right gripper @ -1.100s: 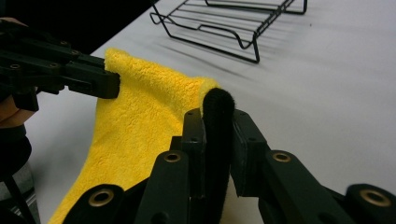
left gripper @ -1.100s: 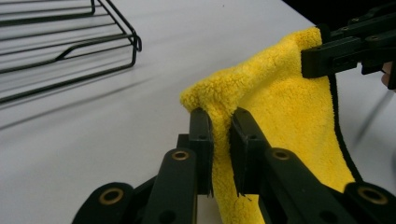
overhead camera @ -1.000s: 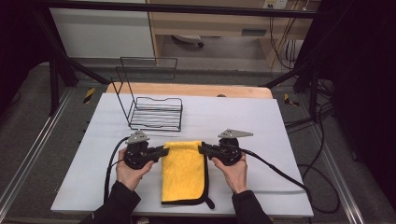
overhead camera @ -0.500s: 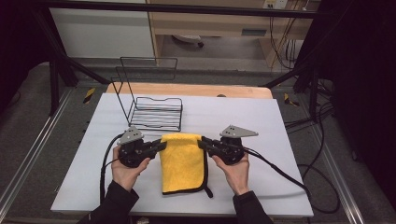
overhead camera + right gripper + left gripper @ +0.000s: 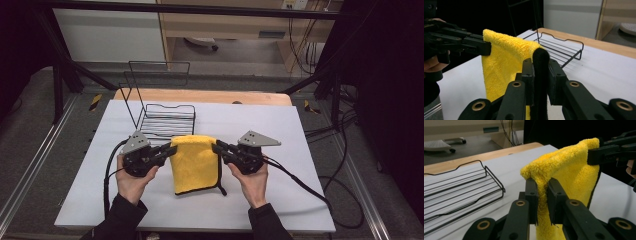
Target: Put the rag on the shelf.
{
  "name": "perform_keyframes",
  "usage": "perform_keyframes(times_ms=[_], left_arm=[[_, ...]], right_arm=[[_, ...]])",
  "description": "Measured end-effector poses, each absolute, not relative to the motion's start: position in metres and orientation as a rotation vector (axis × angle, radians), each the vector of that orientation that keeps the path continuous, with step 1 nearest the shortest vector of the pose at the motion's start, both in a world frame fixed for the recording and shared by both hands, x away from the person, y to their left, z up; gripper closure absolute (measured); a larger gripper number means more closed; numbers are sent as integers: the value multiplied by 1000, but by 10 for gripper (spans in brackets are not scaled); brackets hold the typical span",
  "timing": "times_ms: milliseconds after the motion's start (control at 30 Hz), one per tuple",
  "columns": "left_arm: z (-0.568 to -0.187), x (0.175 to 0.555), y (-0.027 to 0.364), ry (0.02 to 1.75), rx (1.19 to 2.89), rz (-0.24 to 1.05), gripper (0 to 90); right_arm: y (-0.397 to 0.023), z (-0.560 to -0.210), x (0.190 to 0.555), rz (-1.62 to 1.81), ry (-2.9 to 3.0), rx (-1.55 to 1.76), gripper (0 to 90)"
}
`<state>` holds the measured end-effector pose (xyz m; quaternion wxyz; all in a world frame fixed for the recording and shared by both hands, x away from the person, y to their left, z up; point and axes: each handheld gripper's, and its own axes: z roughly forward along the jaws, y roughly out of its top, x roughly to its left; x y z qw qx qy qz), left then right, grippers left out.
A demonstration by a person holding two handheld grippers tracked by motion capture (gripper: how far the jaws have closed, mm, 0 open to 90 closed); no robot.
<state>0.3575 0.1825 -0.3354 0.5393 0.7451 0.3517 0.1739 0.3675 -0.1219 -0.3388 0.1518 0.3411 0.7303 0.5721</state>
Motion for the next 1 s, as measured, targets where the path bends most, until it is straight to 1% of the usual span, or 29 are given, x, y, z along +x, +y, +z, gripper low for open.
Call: perform_keyframes(times_ms=[467, 733, 1000], left_arm=[[-312, 357, 196, 804, 1693, 492, 797], [-299, 361, 207, 799, 1647, 516, 798], [-291, 364, 215, 790, 1606, 543, 799]], right_arm=[[-109, -315, 369, 1685, 2017, 901, 781], [-95, -298, 373, 1698, 1975, 851, 781], [-87, -289, 377, 1714, 1941, 822, 780]])
